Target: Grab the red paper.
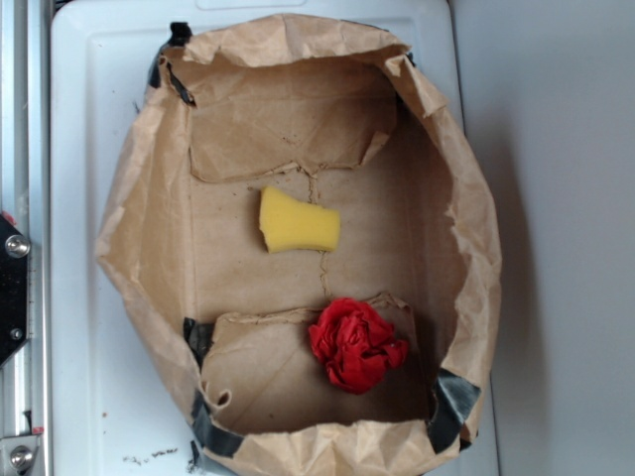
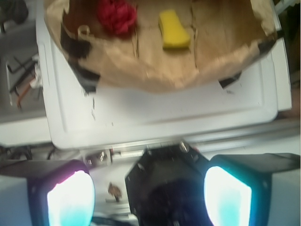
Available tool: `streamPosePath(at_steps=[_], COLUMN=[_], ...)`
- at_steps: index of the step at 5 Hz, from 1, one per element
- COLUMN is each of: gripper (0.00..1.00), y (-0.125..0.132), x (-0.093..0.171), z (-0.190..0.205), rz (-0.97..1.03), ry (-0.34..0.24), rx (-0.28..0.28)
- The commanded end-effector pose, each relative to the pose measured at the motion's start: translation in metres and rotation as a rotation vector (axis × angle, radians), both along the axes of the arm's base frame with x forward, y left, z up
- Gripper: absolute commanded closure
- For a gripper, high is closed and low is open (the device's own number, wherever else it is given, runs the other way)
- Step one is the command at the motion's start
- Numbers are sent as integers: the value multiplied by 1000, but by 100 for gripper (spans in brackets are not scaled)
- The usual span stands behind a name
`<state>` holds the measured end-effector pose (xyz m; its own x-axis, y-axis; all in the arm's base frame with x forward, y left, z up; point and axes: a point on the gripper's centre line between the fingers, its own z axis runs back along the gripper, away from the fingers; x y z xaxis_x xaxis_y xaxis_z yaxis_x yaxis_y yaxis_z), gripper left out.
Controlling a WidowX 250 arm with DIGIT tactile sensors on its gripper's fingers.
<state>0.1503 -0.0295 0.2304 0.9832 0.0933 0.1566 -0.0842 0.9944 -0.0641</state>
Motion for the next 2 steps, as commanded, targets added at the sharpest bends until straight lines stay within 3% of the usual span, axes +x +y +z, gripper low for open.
streamPosePath(at_steps=[1, 2], gripper=[0, 0], y=[-8, -6], x=[39, 60], z=[-13, -19], rz=[-40, -52], ry=[-65, -79], rx=[-24, -37])
